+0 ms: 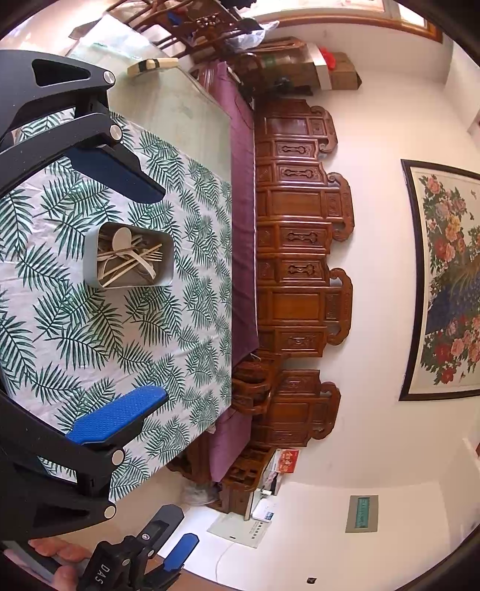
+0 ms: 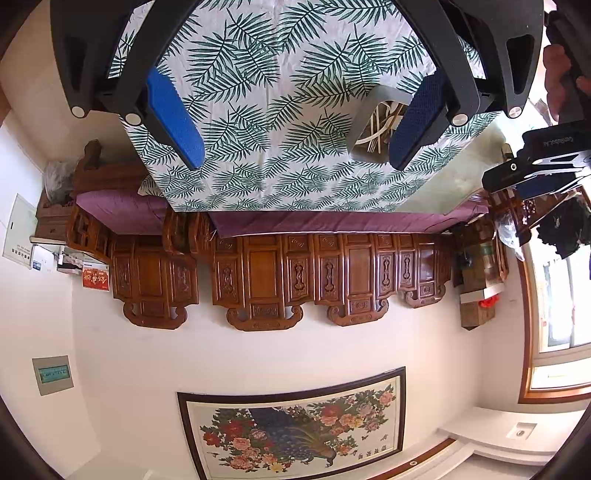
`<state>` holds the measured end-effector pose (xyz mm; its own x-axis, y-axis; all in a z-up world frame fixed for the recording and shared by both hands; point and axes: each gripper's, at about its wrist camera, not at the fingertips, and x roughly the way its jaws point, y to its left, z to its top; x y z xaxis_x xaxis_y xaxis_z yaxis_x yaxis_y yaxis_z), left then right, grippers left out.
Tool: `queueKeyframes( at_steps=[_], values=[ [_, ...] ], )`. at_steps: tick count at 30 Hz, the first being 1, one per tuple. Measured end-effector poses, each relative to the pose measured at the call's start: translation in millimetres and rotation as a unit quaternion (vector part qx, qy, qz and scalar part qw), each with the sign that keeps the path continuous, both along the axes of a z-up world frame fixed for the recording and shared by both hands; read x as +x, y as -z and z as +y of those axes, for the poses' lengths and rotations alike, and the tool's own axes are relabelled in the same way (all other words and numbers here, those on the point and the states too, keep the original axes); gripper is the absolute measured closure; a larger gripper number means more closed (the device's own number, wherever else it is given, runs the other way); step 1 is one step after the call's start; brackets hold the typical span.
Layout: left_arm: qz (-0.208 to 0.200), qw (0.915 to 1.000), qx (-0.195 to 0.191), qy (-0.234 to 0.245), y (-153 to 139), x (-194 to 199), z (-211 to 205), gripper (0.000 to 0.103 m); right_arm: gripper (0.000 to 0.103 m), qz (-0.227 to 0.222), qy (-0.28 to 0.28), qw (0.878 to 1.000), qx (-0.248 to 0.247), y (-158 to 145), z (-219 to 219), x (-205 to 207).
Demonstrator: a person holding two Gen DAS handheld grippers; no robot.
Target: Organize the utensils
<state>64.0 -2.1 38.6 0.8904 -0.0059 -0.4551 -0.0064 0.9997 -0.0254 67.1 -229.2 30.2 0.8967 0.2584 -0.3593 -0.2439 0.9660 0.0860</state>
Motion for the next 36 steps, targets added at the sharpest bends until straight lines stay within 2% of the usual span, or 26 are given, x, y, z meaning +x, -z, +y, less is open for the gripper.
queueKeyframes(
  at_steps=[36],
  values=[
    [-0.002,1.0000,0.001,0.002,-1.2,-0.1,-2.3,0.008,0.003,0.002,-0.001,1.000,0.003,0.5,0.7,-0.7]
  ],
)
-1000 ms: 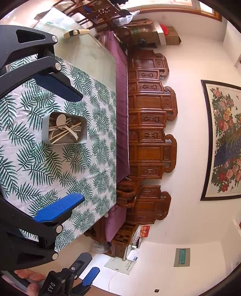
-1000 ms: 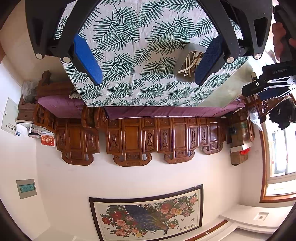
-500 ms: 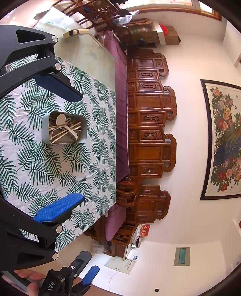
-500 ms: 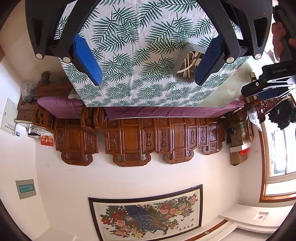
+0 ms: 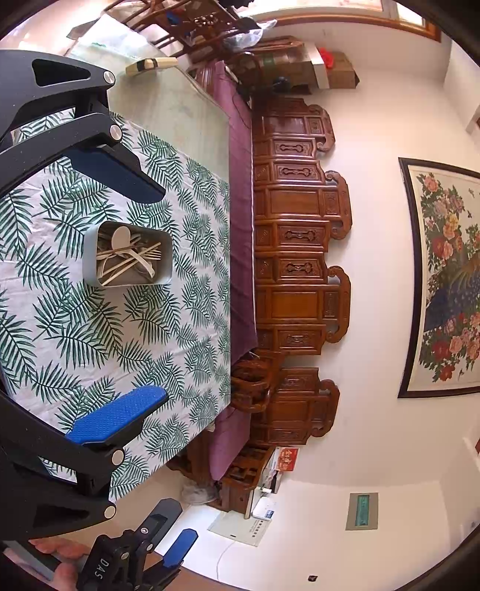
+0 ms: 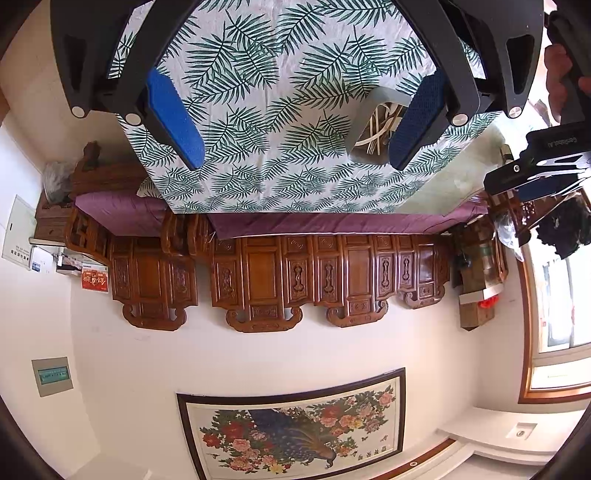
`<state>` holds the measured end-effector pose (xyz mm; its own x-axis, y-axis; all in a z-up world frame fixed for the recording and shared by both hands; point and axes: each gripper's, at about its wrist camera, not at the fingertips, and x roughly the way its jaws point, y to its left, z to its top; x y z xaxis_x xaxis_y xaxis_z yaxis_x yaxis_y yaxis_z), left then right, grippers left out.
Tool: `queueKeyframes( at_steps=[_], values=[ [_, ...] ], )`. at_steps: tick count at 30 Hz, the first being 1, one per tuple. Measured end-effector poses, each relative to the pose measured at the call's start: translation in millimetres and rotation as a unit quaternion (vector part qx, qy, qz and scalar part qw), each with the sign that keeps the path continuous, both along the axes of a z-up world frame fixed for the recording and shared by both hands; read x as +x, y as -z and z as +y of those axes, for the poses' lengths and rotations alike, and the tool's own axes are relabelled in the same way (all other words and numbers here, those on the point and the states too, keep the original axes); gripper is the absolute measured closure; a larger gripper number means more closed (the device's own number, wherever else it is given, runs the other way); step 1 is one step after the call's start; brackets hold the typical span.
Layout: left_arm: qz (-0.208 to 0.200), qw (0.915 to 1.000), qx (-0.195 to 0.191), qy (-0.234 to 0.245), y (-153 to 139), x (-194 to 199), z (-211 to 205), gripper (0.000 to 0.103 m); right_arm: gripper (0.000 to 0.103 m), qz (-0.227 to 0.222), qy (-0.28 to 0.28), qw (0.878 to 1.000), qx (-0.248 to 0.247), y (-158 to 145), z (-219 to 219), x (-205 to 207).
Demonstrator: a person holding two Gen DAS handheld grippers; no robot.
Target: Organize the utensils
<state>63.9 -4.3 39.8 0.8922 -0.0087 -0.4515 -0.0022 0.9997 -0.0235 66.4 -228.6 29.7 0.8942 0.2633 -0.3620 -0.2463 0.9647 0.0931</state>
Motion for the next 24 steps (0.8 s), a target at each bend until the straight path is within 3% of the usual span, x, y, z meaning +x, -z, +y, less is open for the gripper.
queueKeyframes(
  at_steps=[24],
  values=[
    [-0.006,0.9999,0.001,0.009,-3.4,-5.5,-0.5,0.008,0.003,-0.003,0.001,1.000,-0.001,-2.2,-2.2,1.9]
  ],
)
